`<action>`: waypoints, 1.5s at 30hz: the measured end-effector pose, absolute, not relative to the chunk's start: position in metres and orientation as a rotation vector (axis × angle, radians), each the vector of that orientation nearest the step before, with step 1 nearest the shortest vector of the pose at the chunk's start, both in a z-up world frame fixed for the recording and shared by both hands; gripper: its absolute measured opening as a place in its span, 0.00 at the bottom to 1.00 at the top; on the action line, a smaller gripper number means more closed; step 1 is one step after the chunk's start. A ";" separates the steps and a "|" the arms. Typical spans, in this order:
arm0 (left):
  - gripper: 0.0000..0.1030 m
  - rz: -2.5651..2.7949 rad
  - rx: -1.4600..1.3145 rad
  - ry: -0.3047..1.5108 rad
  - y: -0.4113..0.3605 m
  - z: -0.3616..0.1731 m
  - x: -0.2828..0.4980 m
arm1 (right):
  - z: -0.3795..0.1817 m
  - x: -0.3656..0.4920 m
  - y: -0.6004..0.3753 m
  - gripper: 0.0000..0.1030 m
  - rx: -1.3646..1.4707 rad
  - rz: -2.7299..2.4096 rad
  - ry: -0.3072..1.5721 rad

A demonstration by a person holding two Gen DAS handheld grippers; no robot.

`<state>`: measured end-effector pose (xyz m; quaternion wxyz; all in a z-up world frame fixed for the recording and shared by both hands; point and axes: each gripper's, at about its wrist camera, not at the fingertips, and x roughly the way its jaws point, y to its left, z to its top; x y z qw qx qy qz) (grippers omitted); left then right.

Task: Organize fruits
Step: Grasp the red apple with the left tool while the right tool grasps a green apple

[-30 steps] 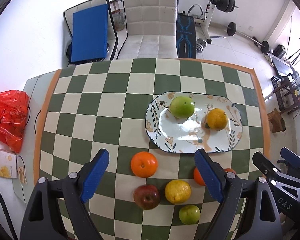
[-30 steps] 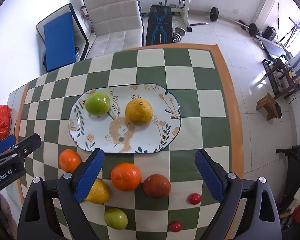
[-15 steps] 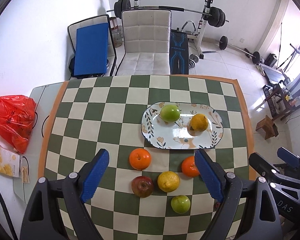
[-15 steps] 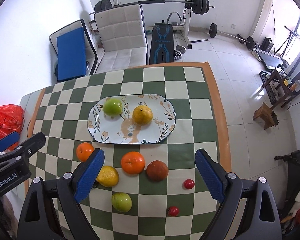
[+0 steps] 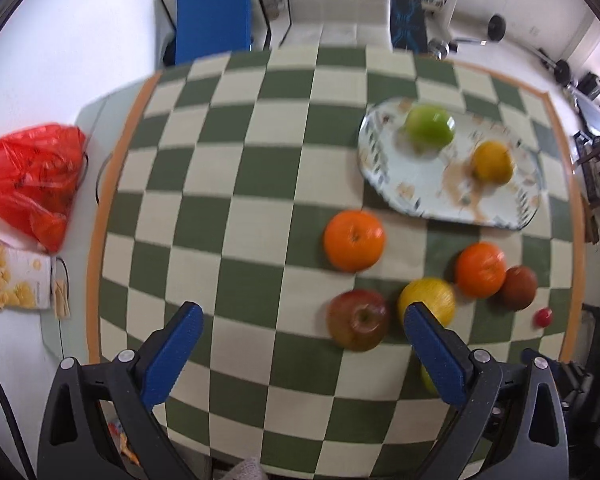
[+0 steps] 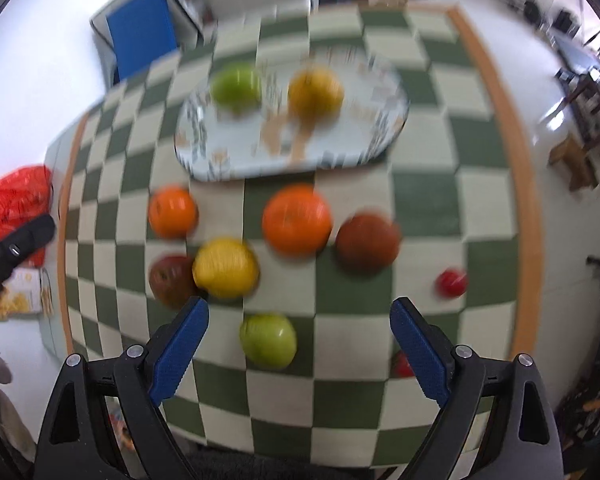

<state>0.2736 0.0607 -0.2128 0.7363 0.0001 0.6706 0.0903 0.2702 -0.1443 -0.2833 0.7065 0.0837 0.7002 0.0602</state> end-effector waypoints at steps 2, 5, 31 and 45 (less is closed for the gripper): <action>1.00 0.204 -0.021 1.521 0.067 -0.231 0.269 | -0.321 0.258 -0.132 0.91 0.197 0.157 1.640; 1.00 0.200 -0.072 1.573 0.073 -0.251 0.267 | -0.362 0.244 -0.115 0.83 0.194 0.174 1.720; 0.60 -0.040 -0.053 1.722 0.028 -0.330 0.270 | -0.400 0.233 -0.121 0.57 0.220 0.101 1.792; 0.60 -0.026 -0.089 1.760 0.023 -0.345 0.227 | -0.400 0.242 -0.156 0.62 0.296 0.113 1.801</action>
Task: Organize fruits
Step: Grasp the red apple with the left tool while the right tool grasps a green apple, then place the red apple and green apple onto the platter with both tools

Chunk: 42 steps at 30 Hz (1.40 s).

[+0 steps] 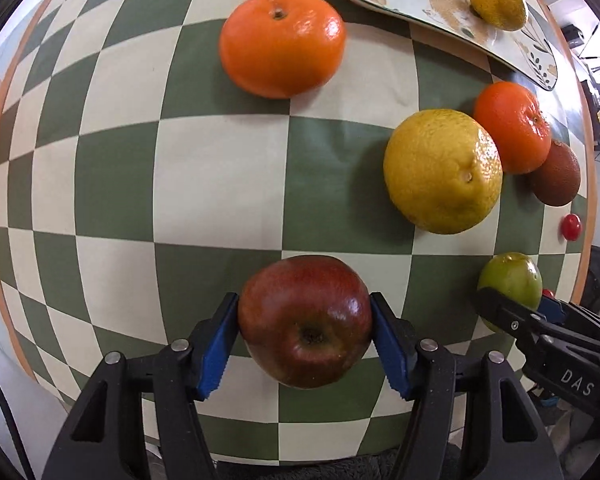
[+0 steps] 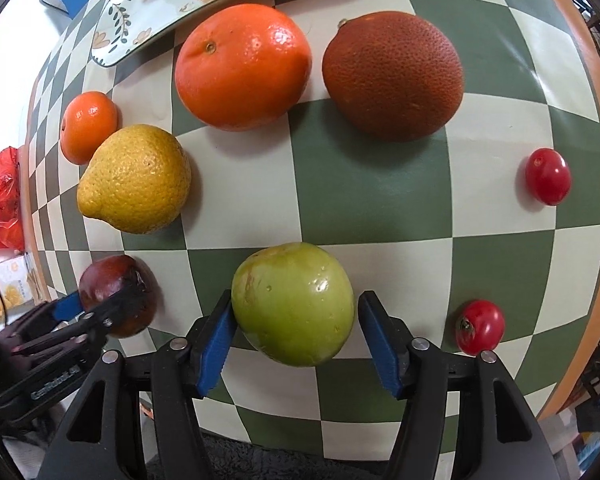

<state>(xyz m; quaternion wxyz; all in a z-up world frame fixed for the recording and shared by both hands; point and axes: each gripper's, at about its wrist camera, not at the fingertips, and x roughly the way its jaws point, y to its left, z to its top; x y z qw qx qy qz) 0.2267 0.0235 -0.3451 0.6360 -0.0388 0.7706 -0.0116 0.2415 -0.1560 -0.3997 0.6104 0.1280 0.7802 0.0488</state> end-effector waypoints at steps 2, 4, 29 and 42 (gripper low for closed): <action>0.60 -0.027 -0.074 1.756 0.021 -0.345 0.226 | -0.401 0.236 -0.154 0.62 0.292 0.115 1.798; 0.60 -0.026 -0.073 1.753 0.016 -0.348 0.229 | -0.402 0.234 -0.153 0.62 0.296 0.114 1.796; 0.59 -0.112 -0.113 1.471 -0.001 -0.217 0.367 | -0.292 0.344 -0.204 0.56 0.437 0.143 1.483; 0.60 -0.021 -0.091 1.651 0.008 -0.310 0.432 | -0.362 0.505 -0.225 0.57 0.374 0.064 1.554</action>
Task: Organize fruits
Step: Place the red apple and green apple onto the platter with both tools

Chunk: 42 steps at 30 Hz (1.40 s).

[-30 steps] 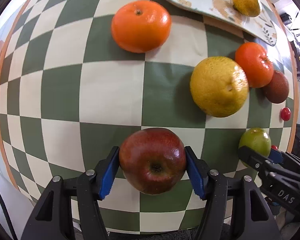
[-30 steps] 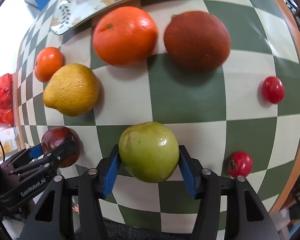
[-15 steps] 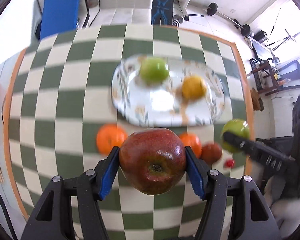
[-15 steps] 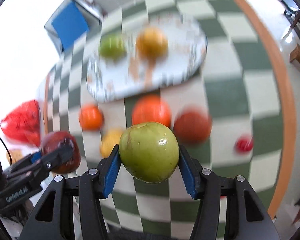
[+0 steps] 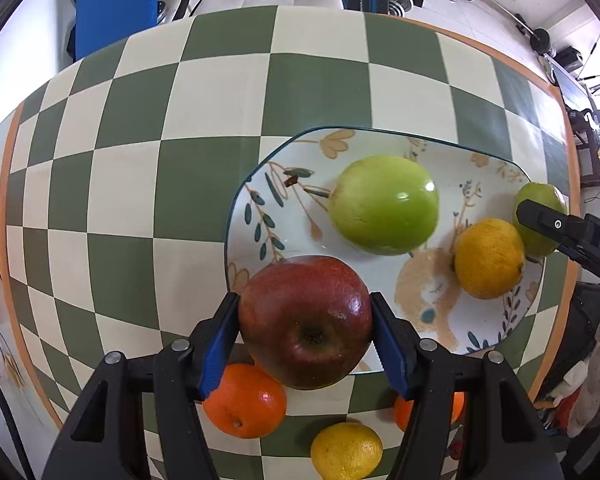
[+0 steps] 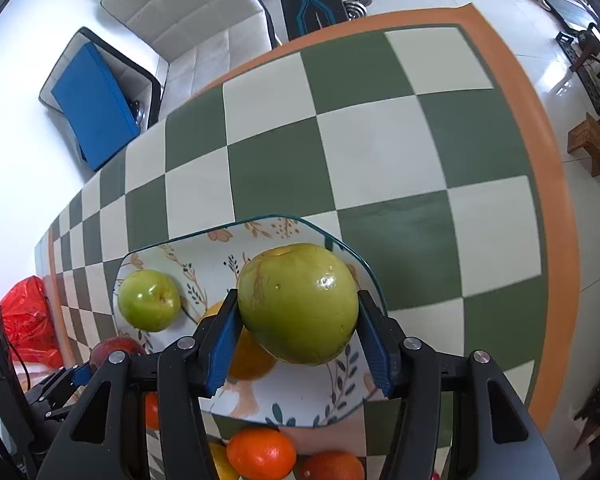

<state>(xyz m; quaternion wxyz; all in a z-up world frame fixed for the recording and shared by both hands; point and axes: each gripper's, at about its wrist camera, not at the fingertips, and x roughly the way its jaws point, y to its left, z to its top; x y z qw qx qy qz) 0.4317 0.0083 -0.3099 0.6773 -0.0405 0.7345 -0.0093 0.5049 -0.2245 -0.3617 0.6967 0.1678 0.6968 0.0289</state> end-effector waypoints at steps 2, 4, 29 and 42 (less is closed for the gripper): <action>0.60 -0.011 -0.105 1.663 0.012 -0.314 0.432 | -0.371 0.511 -0.221 0.57 0.369 0.070 1.575; 0.60 -0.003 -0.127 1.684 0.015 -0.319 0.433 | -0.379 0.514 -0.219 0.57 0.371 0.076 1.590; 0.85 0.095 0.006 1.419 0.028 -0.227 0.367 | -0.298 0.406 -0.185 0.91 0.090 -0.013 1.452; 0.85 0.027 -0.010 1.229 0.016 -0.143 0.308 | -0.211 0.338 -0.173 0.91 0.060 -0.007 1.277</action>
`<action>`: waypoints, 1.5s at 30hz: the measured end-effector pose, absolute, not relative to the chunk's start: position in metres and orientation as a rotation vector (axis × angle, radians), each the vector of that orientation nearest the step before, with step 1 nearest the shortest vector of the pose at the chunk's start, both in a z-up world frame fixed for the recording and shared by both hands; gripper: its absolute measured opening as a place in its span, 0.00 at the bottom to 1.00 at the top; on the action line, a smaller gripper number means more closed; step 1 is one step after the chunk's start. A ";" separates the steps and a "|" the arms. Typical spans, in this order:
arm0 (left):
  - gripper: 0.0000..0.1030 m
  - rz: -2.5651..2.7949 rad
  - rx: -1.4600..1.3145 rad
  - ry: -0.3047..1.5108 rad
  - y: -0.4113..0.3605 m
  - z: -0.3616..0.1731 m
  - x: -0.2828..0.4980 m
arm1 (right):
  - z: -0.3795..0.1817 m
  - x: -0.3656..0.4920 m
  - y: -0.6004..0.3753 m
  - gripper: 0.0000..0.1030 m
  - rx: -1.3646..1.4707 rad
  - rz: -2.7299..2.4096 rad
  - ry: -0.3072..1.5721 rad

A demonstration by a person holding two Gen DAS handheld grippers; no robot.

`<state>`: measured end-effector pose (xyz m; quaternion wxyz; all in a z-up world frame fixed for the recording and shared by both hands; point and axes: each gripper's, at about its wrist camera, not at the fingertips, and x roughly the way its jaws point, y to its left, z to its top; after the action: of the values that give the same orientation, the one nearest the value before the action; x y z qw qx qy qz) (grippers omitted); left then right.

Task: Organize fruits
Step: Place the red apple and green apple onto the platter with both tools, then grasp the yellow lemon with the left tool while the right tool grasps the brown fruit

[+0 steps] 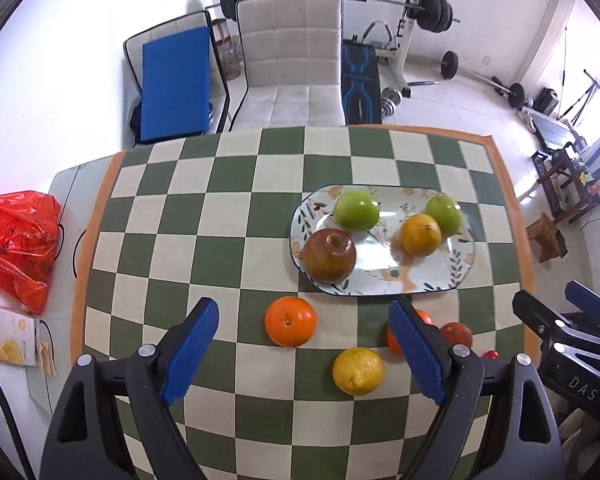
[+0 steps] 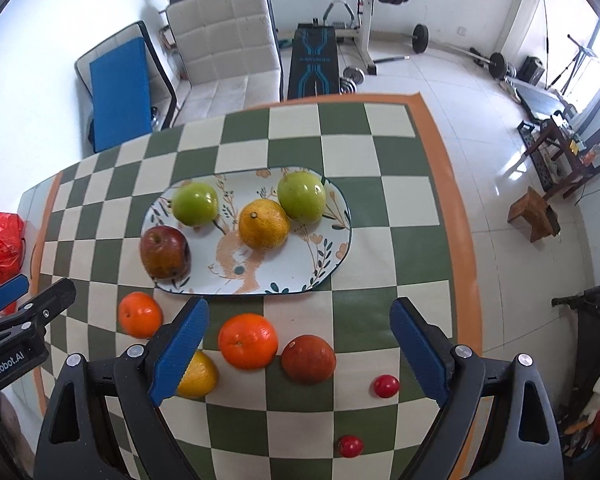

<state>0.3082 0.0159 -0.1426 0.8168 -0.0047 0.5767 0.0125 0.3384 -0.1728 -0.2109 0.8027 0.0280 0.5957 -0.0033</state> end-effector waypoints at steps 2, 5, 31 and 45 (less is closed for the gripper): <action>0.85 0.015 -0.008 1.208 0.014 -0.130 0.300 | -0.194 0.329 -0.170 0.91 0.053 0.001 1.251; 0.85 0.004 -0.020 1.173 0.013 -0.111 0.288 | -0.172 0.315 -0.167 0.91 0.040 0.010 1.218; 1.00 0.003 -0.032 1.184 -0.002 -0.106 0.264 | -0.114 0.252 -0.191 0.91 0.196 0.033 1.139; 1.00 0.119 -0.029 1.538 0.002 -0.252 0.293 | -0.327 0.307 -0.220 0.78 0.301 0.037 1.503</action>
<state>0.2927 0.0015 -0.2521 0.7171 -0.0130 0.6948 0.0536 0.3069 -0.2196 -0.3268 0.7203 0.1361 0.6799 0.0169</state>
